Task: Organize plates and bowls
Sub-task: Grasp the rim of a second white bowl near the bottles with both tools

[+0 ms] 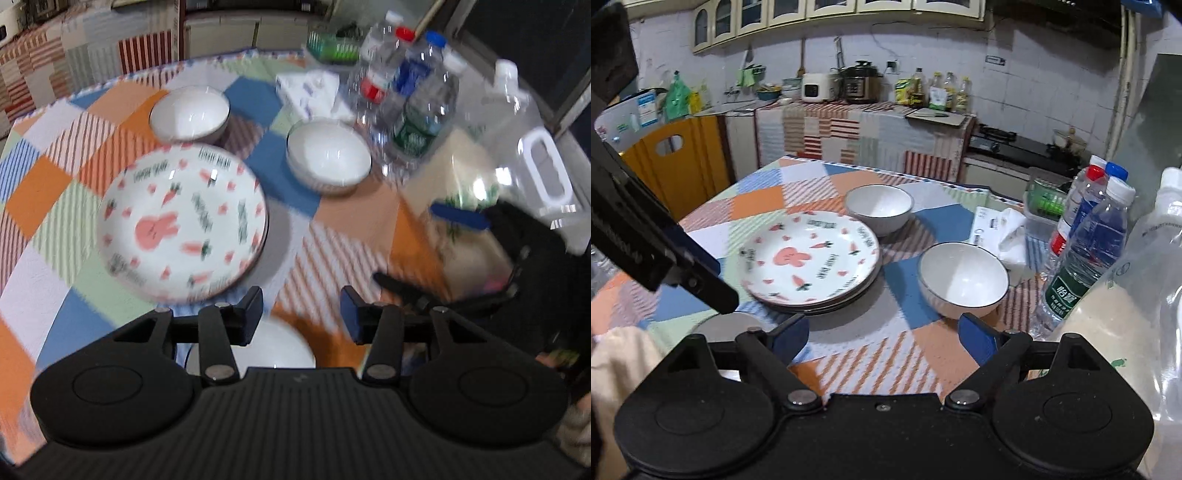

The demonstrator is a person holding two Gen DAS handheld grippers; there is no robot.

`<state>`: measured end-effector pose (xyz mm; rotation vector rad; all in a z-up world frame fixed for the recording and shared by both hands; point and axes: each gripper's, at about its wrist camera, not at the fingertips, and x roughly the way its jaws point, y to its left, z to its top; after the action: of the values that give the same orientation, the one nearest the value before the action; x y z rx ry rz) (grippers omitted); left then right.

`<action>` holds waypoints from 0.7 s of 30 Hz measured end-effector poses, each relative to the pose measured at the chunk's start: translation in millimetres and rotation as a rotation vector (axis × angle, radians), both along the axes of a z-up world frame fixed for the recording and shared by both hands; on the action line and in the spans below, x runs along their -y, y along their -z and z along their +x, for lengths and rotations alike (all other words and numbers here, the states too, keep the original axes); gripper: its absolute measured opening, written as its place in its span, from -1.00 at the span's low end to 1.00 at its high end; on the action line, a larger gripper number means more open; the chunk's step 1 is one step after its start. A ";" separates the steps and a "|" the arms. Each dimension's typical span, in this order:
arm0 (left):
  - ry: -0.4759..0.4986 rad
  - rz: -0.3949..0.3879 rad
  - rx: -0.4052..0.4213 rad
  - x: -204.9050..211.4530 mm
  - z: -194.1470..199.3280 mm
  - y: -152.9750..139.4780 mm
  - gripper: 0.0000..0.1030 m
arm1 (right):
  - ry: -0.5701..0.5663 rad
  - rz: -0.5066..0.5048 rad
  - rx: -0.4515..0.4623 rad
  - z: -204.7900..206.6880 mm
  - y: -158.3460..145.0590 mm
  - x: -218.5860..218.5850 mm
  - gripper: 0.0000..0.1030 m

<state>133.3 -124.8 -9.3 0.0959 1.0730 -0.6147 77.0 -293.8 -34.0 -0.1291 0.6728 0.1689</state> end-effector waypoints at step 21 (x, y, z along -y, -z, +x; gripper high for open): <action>-0.071 -0.103 0.065 92.4 134.7 82.4 0.15 | 0.227 0.169 -0.071 97.8 87.5 35.0 0.75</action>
<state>268.0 -217.1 -91.7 -0.0115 0.9762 -0.5983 174.8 -328.8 -121.6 0.1158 0.7358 0.0120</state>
